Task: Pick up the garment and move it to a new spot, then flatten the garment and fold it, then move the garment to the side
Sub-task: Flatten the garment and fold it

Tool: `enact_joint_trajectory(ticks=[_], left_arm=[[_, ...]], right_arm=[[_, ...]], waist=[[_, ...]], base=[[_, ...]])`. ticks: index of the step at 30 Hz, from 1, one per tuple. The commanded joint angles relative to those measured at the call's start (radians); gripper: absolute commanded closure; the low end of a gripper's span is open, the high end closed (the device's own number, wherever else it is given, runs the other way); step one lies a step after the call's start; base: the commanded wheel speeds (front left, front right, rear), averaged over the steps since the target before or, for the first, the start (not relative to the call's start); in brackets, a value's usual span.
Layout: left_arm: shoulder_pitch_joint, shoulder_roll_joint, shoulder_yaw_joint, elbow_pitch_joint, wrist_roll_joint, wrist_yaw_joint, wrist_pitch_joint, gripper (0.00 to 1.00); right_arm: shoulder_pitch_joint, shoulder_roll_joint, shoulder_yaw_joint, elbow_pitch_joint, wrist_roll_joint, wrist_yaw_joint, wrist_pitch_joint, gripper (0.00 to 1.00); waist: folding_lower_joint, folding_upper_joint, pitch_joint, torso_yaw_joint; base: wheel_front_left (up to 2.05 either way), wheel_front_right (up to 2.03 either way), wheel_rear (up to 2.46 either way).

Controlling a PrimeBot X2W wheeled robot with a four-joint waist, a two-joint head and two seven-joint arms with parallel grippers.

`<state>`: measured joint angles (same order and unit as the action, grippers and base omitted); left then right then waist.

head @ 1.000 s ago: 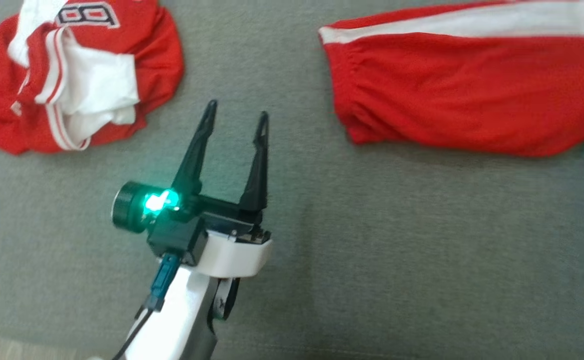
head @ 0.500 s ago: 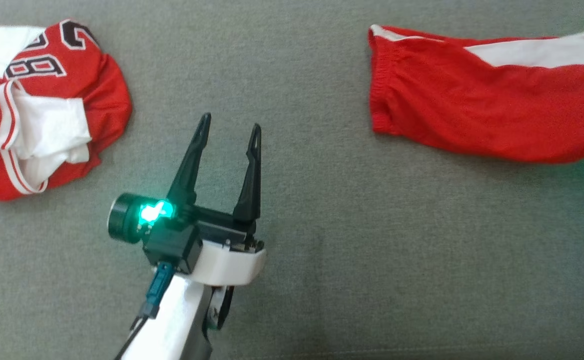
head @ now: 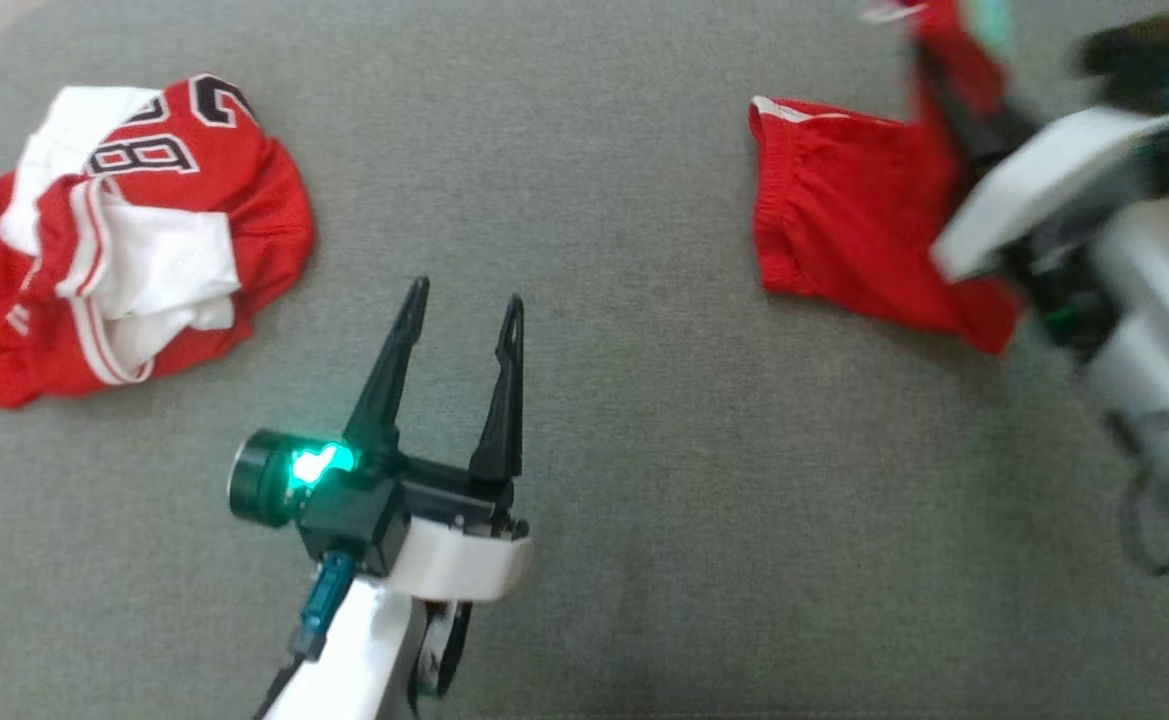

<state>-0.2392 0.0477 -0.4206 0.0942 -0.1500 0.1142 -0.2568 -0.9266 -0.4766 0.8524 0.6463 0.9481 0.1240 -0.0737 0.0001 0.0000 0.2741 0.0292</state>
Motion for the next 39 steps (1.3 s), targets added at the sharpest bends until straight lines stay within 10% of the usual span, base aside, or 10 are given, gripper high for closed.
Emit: enact_joint_trajectory(ticks=[1,2,18,27,39], left_arm=[[0.013,0.003,0.027,-0.026,-0.006,0.006,-0.005,0.00],[0.016,0.003,0.027,-0.025,-0.008,0.007,-0.005,0.00],[0.105,0.003,0.092,-0.022,-0.019,0.031,-0.005,0.00],[0.208,0.003,0.152,0.023,-0.023,0.030,-0.005,0.00],[0.272,0.003,0.218,0.093,0.002,0.018,-0.005,0.00]], right_arm=[[0.050,0.047,0.006,-0.030,-0.017,0.007,0.007,0.31],[0.064,0.074,0.009,-0.036,-0.023,0.007,0.011,0.00],[0.344,0.013,-0.331,-0.123,-0.232,0.007,-0.182,0.00],[0.853,0.240,-0.798,-0.443,-0.613,0.007,-0.188,0.00],[1.048,0.326,-0.786,-0.518,-0.740,0.007,-0.188,0.00]], waist=[[-0.0001,0.0000,-0.012,0.012],[-0.0001,0.0000,-0.016,0.015],[-0.0001,0.0000,-0.173,-0.007],[-0.0001,0.0000,-0.282,-0.013],[-0.0001,0.0000,-0.327,-0.028]], base=[[0.00,0.00,0.00],[0.00,0.00,0.00],[0.00,0.00,0.00],[0.00,0.00,0.00],[0.00,0.00,0.00]])
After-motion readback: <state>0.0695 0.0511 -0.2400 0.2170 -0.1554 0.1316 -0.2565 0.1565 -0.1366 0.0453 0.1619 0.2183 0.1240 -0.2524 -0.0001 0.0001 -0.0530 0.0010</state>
